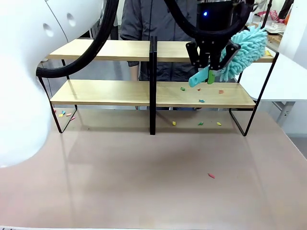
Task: Clean the shelves.
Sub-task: Clean a randomly selected level of the Shelf with the Duster.
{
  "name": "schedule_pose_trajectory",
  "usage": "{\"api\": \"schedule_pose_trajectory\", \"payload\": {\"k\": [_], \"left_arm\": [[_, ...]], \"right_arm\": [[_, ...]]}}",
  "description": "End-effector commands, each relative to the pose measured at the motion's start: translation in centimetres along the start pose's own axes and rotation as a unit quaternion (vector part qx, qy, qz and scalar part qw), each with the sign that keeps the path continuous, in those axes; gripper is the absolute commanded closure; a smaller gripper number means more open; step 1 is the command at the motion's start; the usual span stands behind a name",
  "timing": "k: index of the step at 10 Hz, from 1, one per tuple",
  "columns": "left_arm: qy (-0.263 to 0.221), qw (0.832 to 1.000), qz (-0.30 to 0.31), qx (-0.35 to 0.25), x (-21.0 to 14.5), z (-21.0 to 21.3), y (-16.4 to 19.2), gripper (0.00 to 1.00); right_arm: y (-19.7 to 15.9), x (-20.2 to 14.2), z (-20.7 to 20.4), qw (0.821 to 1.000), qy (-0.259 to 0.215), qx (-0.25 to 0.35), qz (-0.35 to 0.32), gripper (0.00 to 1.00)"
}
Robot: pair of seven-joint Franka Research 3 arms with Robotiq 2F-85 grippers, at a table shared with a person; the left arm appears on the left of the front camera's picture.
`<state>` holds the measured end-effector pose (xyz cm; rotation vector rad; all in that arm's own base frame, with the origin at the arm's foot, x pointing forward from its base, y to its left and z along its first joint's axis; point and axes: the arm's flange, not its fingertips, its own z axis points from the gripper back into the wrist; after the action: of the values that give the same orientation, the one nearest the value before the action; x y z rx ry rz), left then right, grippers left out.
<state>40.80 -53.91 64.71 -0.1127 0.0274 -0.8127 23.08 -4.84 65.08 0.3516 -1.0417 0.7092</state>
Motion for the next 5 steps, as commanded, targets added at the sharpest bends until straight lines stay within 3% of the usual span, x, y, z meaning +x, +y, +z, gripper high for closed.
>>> {"api": "schedule_pose_trajectory", "payload": {"k": [1,3,5], "left_arm": [[-0.004,0.998,-0.052,0.036,15.8,11.7,-3.2,0.88],[-0.043,0.993,-0.104,0.040,16.9,13.8,-5.0,0.88],[-0.084,0.991,-0.102,0.028,17.4,14.5,-5.0,0.88]], "right_arm": [[0.0,0.1,0.0,1.000,-0.001,0.000,0.000,0.00],[0.0,0.1,0.0,1.000,-0.001,0.000,0.000,0.00],[0.0,0.1,0.0,1.000,-0.001,0.000,0.000,0.00]]}}
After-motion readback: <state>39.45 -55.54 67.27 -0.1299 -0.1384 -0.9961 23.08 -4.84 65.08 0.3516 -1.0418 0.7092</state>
